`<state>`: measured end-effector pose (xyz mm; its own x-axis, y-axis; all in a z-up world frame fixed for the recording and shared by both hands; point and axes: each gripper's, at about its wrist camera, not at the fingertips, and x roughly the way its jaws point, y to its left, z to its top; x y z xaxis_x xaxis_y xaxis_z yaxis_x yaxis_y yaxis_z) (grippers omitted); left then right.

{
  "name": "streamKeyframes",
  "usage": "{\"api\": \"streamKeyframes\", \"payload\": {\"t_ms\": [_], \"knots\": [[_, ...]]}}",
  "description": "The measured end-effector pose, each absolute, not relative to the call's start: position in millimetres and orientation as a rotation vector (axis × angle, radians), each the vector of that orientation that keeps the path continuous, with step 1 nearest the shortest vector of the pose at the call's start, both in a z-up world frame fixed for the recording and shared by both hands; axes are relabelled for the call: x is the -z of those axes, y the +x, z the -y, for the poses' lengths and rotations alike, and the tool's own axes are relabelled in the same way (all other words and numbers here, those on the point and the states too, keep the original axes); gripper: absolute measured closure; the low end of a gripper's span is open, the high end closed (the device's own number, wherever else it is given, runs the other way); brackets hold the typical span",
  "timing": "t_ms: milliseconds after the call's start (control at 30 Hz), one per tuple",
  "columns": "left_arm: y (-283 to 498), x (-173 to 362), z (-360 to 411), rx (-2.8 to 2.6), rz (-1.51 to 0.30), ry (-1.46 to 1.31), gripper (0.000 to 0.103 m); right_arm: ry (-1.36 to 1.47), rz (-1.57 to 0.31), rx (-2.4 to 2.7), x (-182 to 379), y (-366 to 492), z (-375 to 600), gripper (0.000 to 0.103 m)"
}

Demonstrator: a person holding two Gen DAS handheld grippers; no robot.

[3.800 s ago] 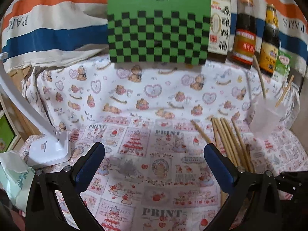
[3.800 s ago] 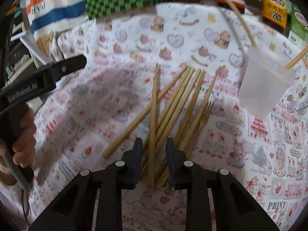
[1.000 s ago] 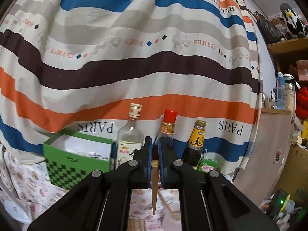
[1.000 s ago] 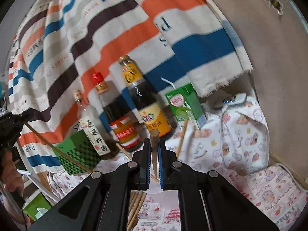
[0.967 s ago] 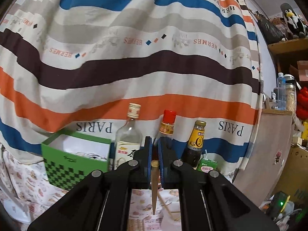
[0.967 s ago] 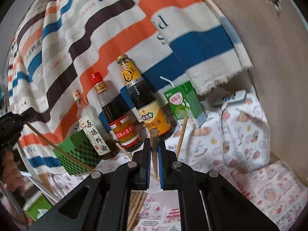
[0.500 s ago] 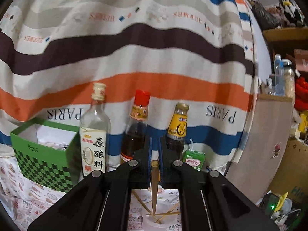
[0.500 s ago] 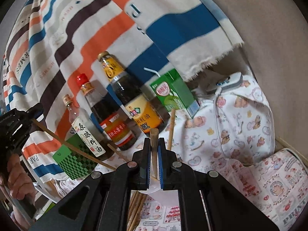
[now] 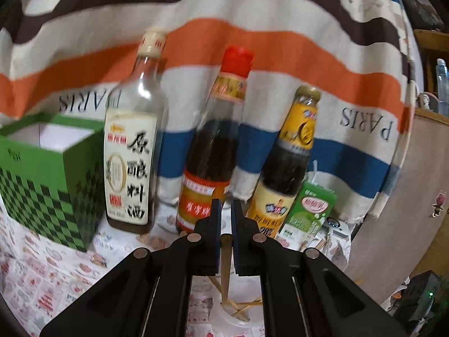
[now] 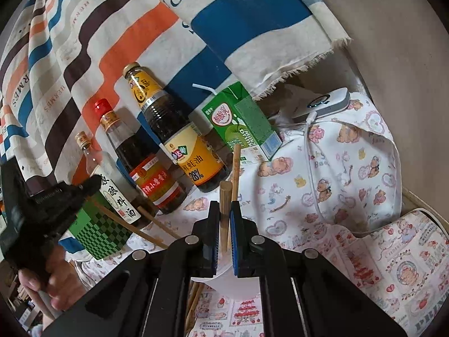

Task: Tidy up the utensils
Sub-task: 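Lower both held chopsticks into the clear cup and open both grippers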

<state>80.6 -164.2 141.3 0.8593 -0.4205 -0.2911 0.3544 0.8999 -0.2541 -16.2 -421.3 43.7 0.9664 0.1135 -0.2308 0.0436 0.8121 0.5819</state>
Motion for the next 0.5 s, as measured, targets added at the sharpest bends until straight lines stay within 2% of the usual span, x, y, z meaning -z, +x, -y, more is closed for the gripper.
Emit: {"api": "streamKeyframes", "payload": {"t_ms": [33,100,167,233,267,300,500], "knots": [[83.7,-137.8,163.5,0.408,-0.36,-0.201,0.097,0.625,-0.268,-0.036,-43.2,-15.7,421.5,0.091],[89.6,-131.8,162.6,0.399,-0.381,-0.206,0.097,0.625,-0.28,-0.038,-42.4,-14.1,420.7,0.072],[94.6,-125.6,162.3,0.397,-0.397,-0.209,0.097,0.616,-0.289,-0.044,-42.5,-13.4,419.4,0.07],[98.4,-121.3,162.9,0.394,-0.412,-0.208,0.097,0.615,-0.303,-0.049,-41.6,-12.5,418.0,0.064],[99.9,-119.4,163.5,0.395,-0.419,-0.205,0.097,0.621,-0.312,-0.054,-40.5,-11.7,417.5,0.054],[101.4,-117.2,164.3,0.395,-0.424,-0.201,0.097,0.628,-0.32,-0.061,-39.2,-10.9,417.2,0.05],[109.5,-105.5,176.4,0.404,-0.469,-0.149,0.093,0.53,-0.51,-0.064,-25.6,14.1,398.2,0.048]]}}
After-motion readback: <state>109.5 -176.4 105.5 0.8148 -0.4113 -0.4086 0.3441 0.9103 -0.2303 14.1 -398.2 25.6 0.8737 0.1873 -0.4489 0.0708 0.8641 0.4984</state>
